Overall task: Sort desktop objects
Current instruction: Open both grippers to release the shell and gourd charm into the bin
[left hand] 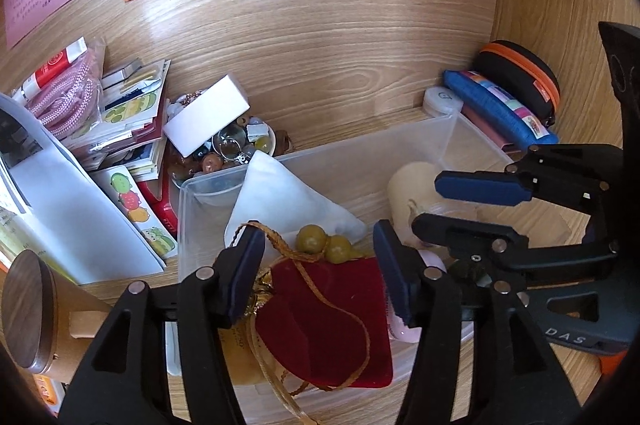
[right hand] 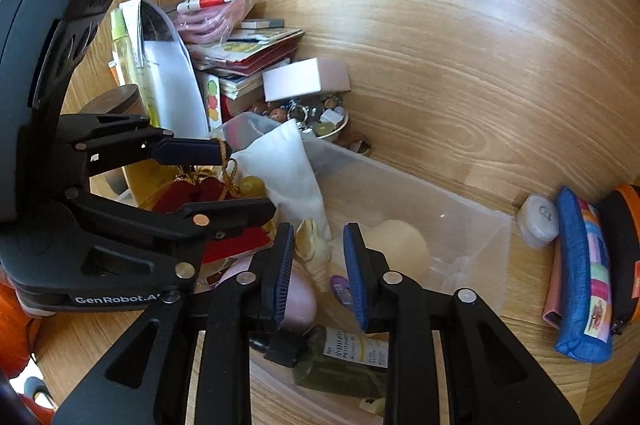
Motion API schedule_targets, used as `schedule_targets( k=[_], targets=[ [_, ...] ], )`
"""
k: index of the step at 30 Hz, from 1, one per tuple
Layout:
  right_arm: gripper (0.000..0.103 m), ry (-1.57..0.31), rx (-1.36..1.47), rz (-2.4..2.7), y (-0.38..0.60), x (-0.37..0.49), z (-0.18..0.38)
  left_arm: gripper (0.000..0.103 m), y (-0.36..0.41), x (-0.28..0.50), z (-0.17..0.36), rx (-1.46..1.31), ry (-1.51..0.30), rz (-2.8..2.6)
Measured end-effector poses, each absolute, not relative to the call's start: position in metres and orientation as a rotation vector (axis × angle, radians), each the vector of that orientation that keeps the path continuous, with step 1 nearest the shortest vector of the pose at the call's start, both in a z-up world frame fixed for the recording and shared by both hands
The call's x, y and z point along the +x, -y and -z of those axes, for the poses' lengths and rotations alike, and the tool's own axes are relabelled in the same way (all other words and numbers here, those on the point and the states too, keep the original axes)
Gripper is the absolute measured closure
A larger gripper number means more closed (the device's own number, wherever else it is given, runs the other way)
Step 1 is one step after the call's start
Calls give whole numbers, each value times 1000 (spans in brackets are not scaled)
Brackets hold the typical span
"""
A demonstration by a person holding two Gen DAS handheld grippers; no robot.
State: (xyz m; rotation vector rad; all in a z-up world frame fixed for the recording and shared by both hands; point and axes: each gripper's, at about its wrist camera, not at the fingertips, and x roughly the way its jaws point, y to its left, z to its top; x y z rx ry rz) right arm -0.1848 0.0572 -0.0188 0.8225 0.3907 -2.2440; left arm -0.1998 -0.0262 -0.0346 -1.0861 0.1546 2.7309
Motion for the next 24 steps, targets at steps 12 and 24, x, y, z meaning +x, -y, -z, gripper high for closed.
schedule_targets(
  k=[12,24],
  targets=[
    [42,-357,816,2310,-68,-193,16,19,37,-199,28,-1065,-81,-2802],
    [16,-210,820,2319,-92,-199,-2,8,44,-192,12,-1045,-26,-2848]
  ],
)
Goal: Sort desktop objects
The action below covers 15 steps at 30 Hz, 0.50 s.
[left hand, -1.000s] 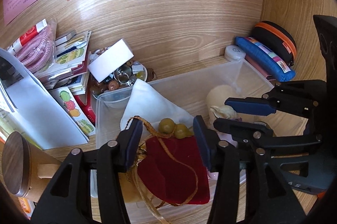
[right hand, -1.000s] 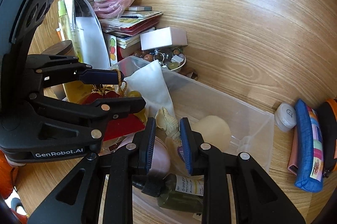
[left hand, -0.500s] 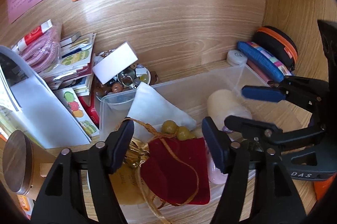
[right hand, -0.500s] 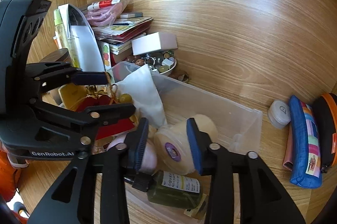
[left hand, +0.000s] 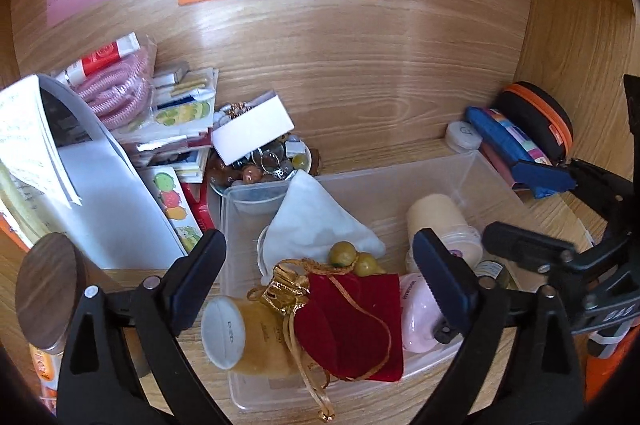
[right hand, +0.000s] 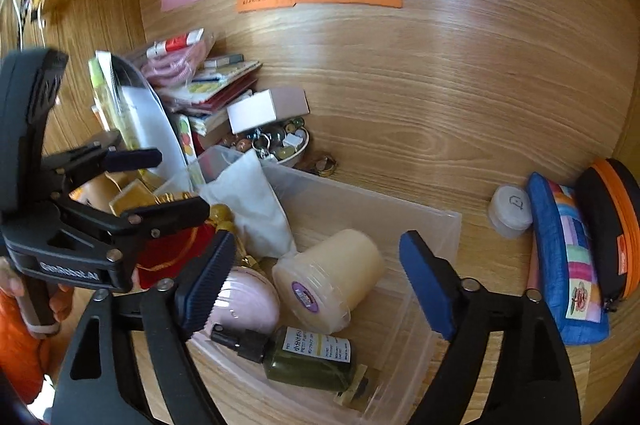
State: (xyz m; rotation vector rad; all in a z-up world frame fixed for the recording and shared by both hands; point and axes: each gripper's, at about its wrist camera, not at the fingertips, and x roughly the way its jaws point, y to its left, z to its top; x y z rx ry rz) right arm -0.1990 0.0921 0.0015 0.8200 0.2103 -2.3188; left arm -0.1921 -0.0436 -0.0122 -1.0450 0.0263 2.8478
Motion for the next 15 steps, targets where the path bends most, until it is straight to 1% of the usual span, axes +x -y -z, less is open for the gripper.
schedule_targets(
  k=[3,6,12,15],
  targets=[
    [11,-133,833,2304,-103,-197,-11,7,41,-182,4,-1015,-54,-2873],
    [1,-86,821,2322,-112,-190,-18,5,41,-173,-3,-988,-61,-2896],
    [0,-56,802,2358,-126,-173,-26,4,43,-150,-15,-948,-54,-2953],
    [0,-54,803,2380,-131,-164,-27,4,41,-136,-19,-913,-83,-2997]
  ],
)
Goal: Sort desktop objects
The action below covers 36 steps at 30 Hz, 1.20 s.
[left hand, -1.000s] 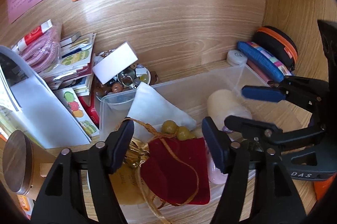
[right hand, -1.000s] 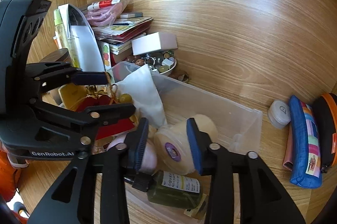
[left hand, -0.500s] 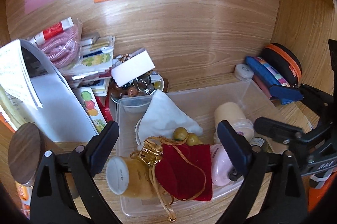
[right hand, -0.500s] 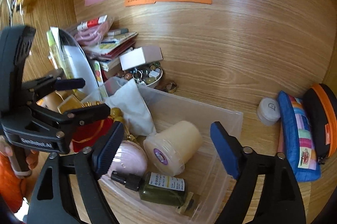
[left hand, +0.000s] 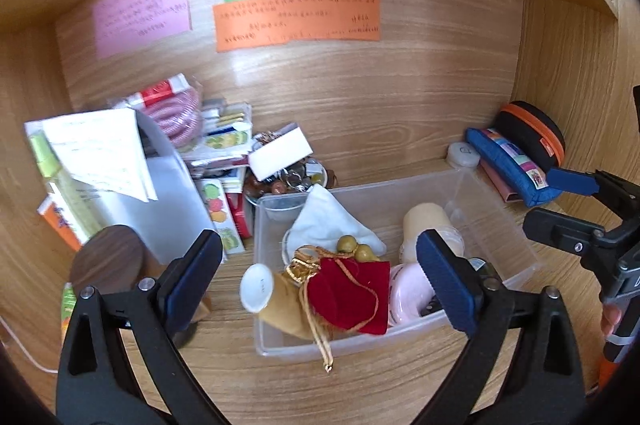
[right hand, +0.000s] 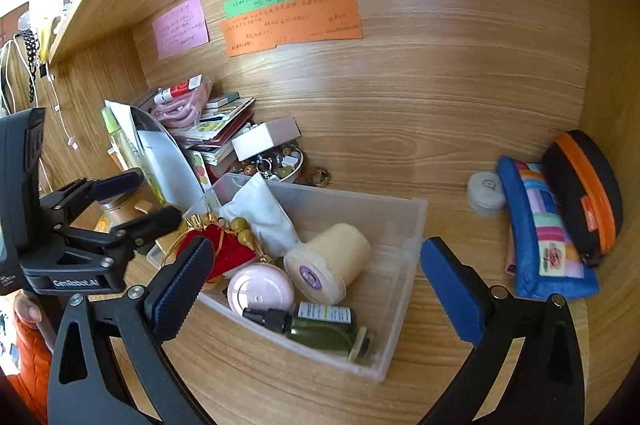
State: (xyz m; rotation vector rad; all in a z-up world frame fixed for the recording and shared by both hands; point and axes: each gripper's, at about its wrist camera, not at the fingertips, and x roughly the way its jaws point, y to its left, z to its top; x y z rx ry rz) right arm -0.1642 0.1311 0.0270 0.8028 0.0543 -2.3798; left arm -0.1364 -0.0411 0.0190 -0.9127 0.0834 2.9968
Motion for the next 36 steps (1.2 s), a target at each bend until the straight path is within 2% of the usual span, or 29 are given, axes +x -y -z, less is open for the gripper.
schedule_targets(
  k=[10,25,36],
  targets=[
    [0,-96,767,2482,-144,-126,-25,3,32,-94,-20,-804,-149,-3132],
    [0,-97,647,2631,-166,-62,-29,3,9,-43,-11,-743,-42,-3087],
    [0,-131,667,2643,-170,-51,-21,3,6,-32,-8,-723,9,-3075]
  ],
)
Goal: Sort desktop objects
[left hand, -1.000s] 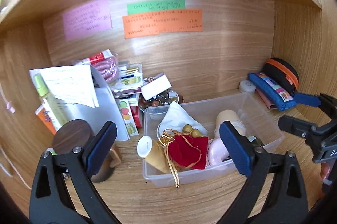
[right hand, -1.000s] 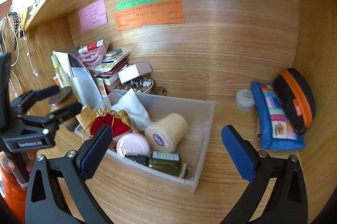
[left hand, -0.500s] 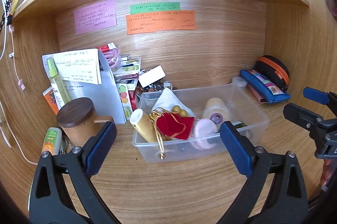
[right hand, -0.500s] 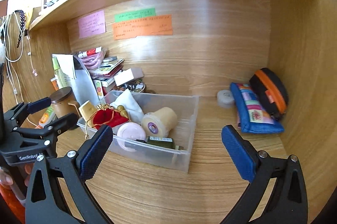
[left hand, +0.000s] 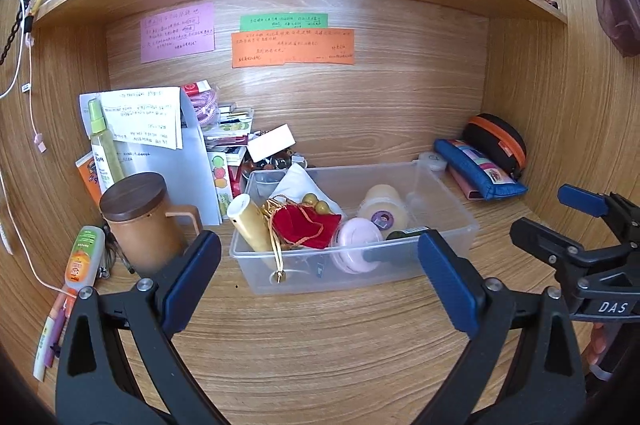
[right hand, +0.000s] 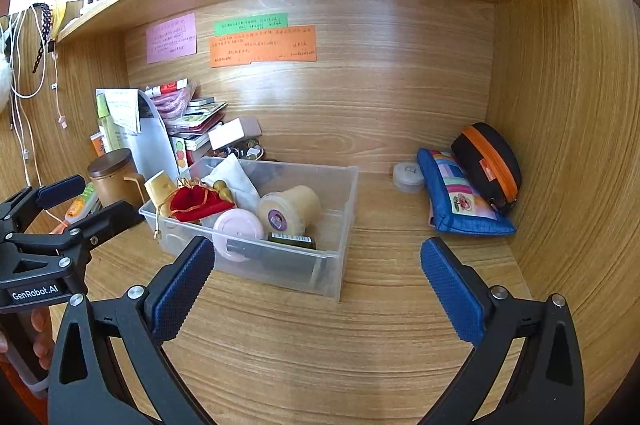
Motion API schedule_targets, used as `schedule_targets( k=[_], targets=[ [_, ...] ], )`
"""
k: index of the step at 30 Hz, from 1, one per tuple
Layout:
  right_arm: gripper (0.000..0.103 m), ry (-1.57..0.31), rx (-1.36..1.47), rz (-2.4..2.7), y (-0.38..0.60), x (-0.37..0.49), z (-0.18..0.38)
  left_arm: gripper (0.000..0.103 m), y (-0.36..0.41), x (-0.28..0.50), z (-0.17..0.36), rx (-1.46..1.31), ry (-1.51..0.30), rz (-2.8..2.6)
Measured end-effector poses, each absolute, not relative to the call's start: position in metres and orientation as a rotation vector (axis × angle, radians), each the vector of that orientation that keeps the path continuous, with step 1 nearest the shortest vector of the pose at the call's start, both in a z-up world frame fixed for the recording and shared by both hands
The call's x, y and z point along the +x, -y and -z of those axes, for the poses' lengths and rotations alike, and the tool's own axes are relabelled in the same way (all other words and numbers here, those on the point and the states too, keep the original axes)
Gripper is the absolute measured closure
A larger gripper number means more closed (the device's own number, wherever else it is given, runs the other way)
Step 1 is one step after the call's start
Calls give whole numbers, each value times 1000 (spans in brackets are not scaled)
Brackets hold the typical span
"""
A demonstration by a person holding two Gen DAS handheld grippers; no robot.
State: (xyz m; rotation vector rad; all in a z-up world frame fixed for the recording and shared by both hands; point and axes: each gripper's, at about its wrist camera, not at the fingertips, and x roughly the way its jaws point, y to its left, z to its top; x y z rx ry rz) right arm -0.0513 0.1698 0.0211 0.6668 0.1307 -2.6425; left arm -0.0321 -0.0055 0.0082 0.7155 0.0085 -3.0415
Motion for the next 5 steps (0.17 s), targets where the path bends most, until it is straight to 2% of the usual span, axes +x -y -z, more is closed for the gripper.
schedule_targets(
  k=[5],
  targets=[
    [0,-139,670,2638,-168,-51,-19,3,6,-31,-8,721,-22,3032]
  ],
)
